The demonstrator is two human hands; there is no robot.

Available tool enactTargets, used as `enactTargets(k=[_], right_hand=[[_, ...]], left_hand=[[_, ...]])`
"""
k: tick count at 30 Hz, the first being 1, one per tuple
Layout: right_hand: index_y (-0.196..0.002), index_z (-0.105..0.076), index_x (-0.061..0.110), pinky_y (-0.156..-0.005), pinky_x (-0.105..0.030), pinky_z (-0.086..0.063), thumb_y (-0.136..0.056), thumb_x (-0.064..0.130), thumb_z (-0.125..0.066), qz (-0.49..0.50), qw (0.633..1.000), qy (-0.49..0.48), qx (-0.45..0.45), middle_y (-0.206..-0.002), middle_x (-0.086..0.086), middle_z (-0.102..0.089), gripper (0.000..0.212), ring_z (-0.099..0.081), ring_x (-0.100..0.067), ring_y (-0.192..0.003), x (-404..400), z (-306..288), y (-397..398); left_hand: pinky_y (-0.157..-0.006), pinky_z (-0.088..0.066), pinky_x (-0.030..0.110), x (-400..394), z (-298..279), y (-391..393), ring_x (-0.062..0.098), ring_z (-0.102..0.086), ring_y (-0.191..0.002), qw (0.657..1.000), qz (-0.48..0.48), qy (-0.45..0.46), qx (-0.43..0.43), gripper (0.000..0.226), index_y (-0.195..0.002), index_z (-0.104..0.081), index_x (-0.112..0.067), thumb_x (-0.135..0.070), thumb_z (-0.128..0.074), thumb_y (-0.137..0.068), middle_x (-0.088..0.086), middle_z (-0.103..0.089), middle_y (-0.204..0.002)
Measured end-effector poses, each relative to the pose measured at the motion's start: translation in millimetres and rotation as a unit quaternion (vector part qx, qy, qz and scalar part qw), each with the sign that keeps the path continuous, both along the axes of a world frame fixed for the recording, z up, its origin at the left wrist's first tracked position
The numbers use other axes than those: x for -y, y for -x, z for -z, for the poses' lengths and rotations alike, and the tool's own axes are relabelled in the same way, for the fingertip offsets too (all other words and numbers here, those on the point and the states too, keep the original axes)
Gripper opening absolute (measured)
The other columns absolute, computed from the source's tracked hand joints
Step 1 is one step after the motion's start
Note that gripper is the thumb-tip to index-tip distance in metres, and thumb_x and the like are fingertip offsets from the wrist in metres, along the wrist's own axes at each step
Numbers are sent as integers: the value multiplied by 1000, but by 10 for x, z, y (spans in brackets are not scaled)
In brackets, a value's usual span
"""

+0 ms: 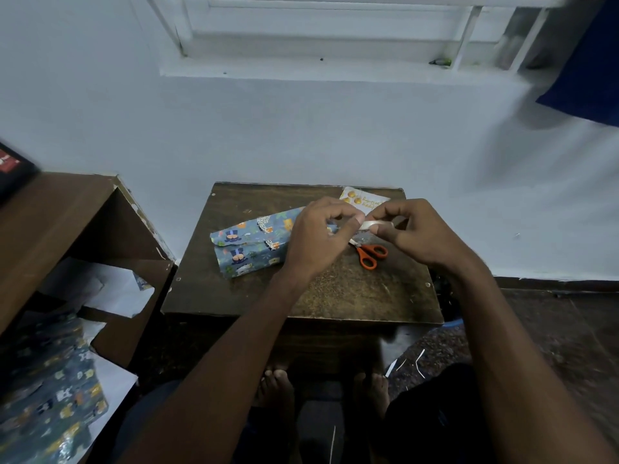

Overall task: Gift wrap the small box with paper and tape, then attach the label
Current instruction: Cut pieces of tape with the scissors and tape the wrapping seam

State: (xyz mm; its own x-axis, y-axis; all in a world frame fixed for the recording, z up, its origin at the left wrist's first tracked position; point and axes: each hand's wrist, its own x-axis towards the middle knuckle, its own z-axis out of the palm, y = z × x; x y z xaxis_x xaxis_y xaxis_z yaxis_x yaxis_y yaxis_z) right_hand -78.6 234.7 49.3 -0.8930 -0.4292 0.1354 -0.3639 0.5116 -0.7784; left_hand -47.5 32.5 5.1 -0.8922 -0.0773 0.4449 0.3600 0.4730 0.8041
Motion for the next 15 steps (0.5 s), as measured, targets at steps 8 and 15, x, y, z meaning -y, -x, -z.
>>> enactTargets(k=[8, 15], right_hand=[[-96, -82, 23, -79, -36, -57, -84, 12, -85, -19, 999, 30, -22, -90, 6, -79, 17, -74, -18, -87, -5, -38, -4], [-83, -77, 31, -68, -13, -45, -94, 8, -73, -35, 998, -34, -44, -75, 17, -71, 25, -63, 1, -72, 134, 27, -27]], left_hand=[[-78, -52, 20, -2, -93, -24, 11, -71, -104, 992, 30, -123, 5, 6, -95, -84, -14, -18, -83, -92, -6, -77, -105], [-92, -60, 41, -34, -126, -29, 14, -71, -107, 973, 10, -230, 31, 9, -92, -81, -10, -19, -80, -94, 0, -75, -107]])
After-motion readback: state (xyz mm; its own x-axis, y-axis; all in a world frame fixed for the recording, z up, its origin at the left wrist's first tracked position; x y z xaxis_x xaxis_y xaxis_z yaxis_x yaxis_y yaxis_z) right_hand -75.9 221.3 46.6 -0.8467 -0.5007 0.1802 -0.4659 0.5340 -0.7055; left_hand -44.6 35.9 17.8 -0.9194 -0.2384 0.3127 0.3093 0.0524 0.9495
